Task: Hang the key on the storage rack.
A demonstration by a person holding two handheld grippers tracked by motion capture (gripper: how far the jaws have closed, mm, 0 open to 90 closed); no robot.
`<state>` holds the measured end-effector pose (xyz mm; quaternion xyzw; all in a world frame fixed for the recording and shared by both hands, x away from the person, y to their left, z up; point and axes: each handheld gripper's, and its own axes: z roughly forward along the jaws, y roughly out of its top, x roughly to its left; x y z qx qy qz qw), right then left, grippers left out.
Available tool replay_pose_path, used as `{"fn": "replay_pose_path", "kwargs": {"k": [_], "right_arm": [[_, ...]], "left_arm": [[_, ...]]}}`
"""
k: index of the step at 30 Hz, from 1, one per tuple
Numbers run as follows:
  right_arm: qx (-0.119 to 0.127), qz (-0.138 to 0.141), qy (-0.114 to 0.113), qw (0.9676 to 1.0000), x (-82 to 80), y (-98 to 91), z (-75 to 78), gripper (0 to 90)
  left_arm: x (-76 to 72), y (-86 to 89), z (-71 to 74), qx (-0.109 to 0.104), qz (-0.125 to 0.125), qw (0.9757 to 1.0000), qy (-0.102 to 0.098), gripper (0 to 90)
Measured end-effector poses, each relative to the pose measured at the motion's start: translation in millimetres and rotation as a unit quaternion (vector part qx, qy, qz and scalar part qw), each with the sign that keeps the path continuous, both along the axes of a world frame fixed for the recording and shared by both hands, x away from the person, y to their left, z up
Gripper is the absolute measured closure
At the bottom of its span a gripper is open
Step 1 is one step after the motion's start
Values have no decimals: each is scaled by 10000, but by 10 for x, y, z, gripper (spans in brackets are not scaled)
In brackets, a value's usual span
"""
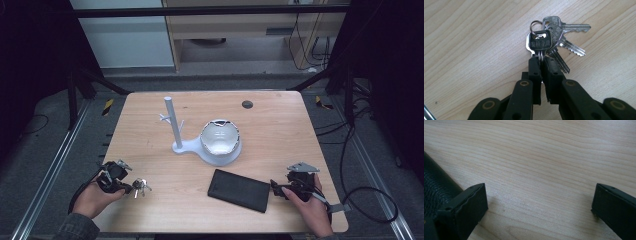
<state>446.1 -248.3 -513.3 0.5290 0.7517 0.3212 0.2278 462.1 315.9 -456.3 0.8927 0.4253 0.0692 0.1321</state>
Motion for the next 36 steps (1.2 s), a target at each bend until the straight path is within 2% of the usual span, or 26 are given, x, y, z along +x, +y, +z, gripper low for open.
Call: {"fn": "replay_pose_path", "kwargs": {"k": [1, 3, 8, 12, 13, 15, 18, 24, 30, 36], "right_arm": [[-7, 2, 2, 10000, -1, 0, 0, 4], [-3, 16, -7, 10000, -2, 2, 0, 4], [-3, 11, 0, 10000, -5, 7, 0, 4], [-2, 10, 0, 10000, -5, 7, 0, 4], [-3, 12, 0, 10000, -5, 7, 0, 4], [-2, 13, 1, 10000, -6, 8, 0, 4], [-2, 10, 0, 10000, -6, 9, 0, 4], [-2, 14, -3, 10000, -5, 10, 0, 4], [24, 37, 23, 10000, 9, 11, 5, 3], [10, 137, 15, 9999, 56, -12, 4, 3]], "left_arm": [[5, 2, -1, 42, -11, 10000, -4, 855], [20, 17, 1, -22, -34, 10000, 52, 897], [32, 33, -32, 105, -26, 9999, 37, 896], [42, 46, -78, 93, -53, 9999, 49, 895], [38, 47, -72, 79, -47, 10000, 0, 896], [11, 45, -10, -148, -49, 9999, -55, 900], [-42, -10, 133, -24, -199, 9997, -166, 900], [-76, -125, 482, -26, -459, 9983, -352, 900], [-33, -255, 854, 102, -634, 9965, -525, 900], [69, -418, 1180, 70, -840, 9940, -700, 900]]}}
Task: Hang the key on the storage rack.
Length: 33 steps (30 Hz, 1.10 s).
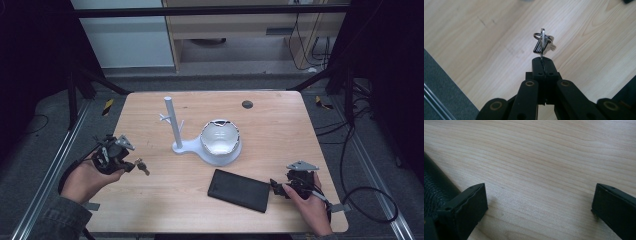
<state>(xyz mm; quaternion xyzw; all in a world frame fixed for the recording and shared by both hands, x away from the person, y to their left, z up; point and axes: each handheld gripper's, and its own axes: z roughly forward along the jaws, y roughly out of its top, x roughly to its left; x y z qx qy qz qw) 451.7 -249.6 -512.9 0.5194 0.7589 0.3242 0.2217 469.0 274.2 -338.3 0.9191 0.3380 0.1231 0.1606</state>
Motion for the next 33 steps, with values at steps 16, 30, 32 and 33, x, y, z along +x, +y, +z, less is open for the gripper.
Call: {"fn": "replay_pose_path", "kwargs": {"k": [16, 30, 32, 33], "right_arm": [[-19, -27, -10, 10000, 0, 1, -3, 3], [-26, -42, -17, 10000, -15, 6, -3, 3], [-12, -56, -10, 10000, -18, 10, -3, 3], [-17, -62, -10, 10000, -19, 11, -3, 4]], "left_arm": [[335, -349, 604, 254, -194, 9990, -297, 900], [354, -553, 776, 400, -322, 9980, -372, 900], [369, -548, 788, 372, -283, 9982, -371, 900], [377, -550, 797, 381, -270, 9982, -375, 900]]}}
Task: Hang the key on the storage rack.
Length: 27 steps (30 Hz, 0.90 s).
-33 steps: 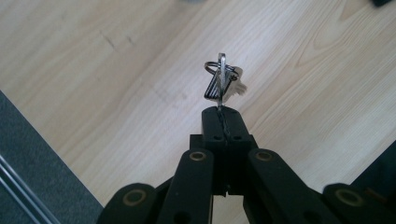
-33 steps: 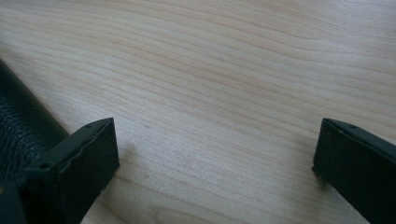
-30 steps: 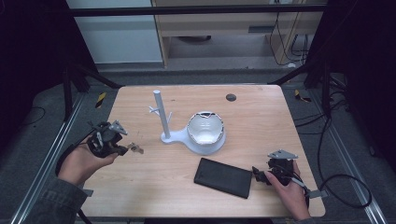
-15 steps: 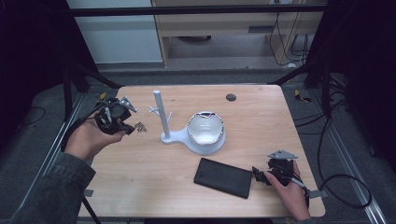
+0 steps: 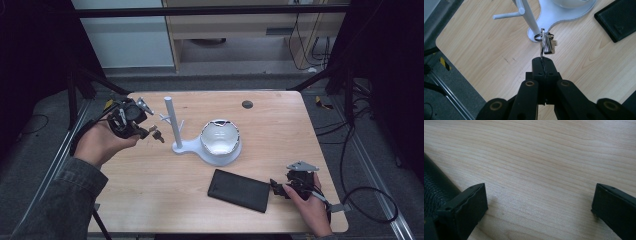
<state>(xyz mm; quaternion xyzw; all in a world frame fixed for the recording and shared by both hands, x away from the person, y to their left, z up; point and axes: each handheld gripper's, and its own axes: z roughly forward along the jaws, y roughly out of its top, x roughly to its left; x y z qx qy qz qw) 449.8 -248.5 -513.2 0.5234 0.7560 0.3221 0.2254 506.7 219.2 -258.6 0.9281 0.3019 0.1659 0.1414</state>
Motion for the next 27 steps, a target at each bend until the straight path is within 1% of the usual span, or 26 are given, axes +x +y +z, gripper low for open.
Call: {"fn": "replay_pose_path", "kwargs": {"k": [1, 5, 9, 14, 20, 22, 25, 27], "right_arm": [[6, -4, 3, 10000, -2, 1, 0, 3], [8, -2, 5, 10000, -2, 1, 0, 4], [14, -6, -9, 10000, -2, 4, -1, 3], [13, -5, -8, 10000, -7, 7, -2, 3], [11, -5, -3, 10000, -8, 8, -1, 3], [5, -1, -5, 10000, -8, 9, -1, 3], [12, -9, 6, 10000, -10, 11, -1, 3], [11, -9, 5, 10000, -10, 11, -1, 3]], "left_arm": [[6, -3, 5, -5, -5, 10000, -10, 900], [37, -46, 41, 83, 2, 10000, 0, 900], [113, -96, 72, 147, 50, 9999, 33, 900], [180, -183, 88, 348, 57, 9994, 63, 900], [228, -252, 70, 532, 69, 9985, 62, 900], [234, -269, 69, 537, 78, 9985, 76, 900], [249, -273, 71, 600, 83, 9981, 93, 900], [256, -265, 69, 582, 92, 9982, 92, 900]]}}
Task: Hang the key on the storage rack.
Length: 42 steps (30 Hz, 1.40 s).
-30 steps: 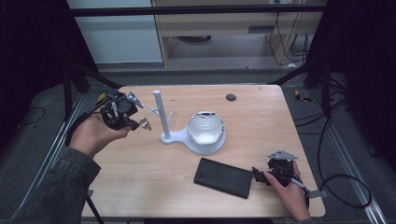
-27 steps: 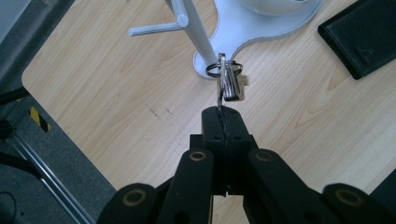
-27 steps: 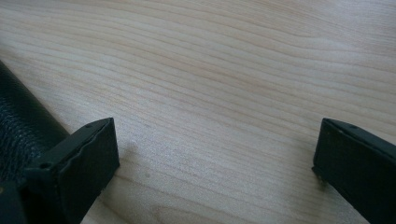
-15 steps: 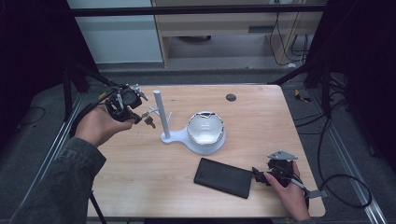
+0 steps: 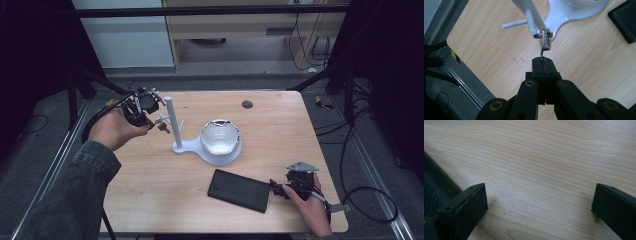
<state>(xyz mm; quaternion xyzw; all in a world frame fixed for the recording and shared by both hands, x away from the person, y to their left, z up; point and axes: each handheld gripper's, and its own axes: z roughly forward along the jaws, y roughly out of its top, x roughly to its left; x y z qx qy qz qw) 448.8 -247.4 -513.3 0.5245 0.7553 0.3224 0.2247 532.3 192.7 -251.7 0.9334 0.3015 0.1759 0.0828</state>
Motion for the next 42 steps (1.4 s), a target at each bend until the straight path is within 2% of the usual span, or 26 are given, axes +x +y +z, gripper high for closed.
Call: {"fn": "replay_pose_path", "kwargs": {"k": [9, 19, 26, 33, 36, 38, 40, 41, 42], "right_arm": [[3, -5, 5, 10000, -1, 1, 0, 3], [-15, 7, -9, 10000, -1, 0, -1, 4], [-15, 8, -8, 10000, -1, 0, -1, 4], [-14, 8, -9, 10000, -1, 0, -1, 4], [-13, 8, -8, 10000, -1, 0, -1, 4], [-13, 9, -9, 10000, -1, 0, -1, 4], [-12, 8, -7, 10000, -1, 0, -1, 4], [-12, 9, -8, 10000, -1, 0, -1, 4], [-11, 9, -7, 10000, -1, 0, -1, 4]], "left_arm": [[36, 24, -4, -32, 97, 9999, -23, 900], [98, -10, -18, 88, 170, 9998, -82, 900], [148, -28, -31, 17, 200, 9998, -61, 900], [174, -45, -58, 91, 238, 9997, -52, 900], [190, -32, -99, 8, 224, 9997, -61, 898], [181, -19, -111, -63, 193, 9996, -180, 884], [144, 16, -86, -234, 238, 9985, -434, 784], [124, 33, -73, -290, 226, 9981, -494, 742], [91, 55, -60, -395, 204, 9973, -577, 737]]}}
